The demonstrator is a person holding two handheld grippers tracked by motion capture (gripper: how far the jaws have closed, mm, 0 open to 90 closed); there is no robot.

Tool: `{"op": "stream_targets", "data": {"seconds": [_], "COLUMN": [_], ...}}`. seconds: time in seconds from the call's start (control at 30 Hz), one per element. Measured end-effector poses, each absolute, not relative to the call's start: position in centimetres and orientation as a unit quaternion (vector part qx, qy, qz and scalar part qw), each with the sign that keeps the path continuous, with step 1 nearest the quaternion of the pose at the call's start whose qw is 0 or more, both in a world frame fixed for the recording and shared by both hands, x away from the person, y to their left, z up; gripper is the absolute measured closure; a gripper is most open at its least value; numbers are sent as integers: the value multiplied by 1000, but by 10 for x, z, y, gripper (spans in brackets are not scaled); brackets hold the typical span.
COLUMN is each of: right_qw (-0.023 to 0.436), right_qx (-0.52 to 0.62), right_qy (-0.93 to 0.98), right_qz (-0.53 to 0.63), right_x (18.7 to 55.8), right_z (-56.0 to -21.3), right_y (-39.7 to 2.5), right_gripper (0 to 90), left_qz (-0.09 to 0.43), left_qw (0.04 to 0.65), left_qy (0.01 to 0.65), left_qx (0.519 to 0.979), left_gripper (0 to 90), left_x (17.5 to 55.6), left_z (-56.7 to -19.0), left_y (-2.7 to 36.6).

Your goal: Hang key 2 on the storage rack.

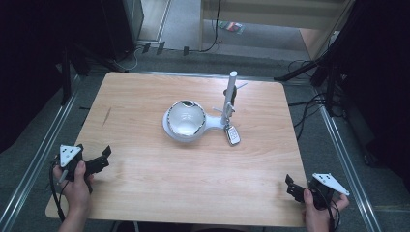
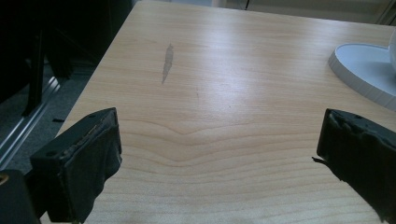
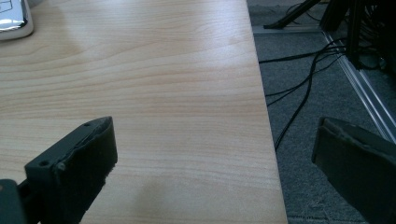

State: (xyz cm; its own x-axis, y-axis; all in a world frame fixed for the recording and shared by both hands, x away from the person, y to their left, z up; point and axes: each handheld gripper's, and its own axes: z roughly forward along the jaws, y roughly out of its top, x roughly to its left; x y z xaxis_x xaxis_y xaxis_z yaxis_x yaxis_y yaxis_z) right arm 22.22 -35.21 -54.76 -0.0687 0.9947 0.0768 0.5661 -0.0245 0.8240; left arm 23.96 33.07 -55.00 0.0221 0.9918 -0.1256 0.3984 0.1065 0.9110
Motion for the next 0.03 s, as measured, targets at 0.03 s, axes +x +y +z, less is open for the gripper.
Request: {"op": "stream_targets", "data": {"seconds": [0.03], "right_qw": [295], "right_qx": [617], "right_qy": [632], "right_qz": [365], "right_x": [222], "right_z": [-547], "right_y": [-352], "right_gripper": [61], "left_qz": [346], "left_qw": [428], "left_qy": [608], "left_qx": [572], "left_gripper": [1], "left_x": [240], "left_z": [-550], "left_y": [330]}}
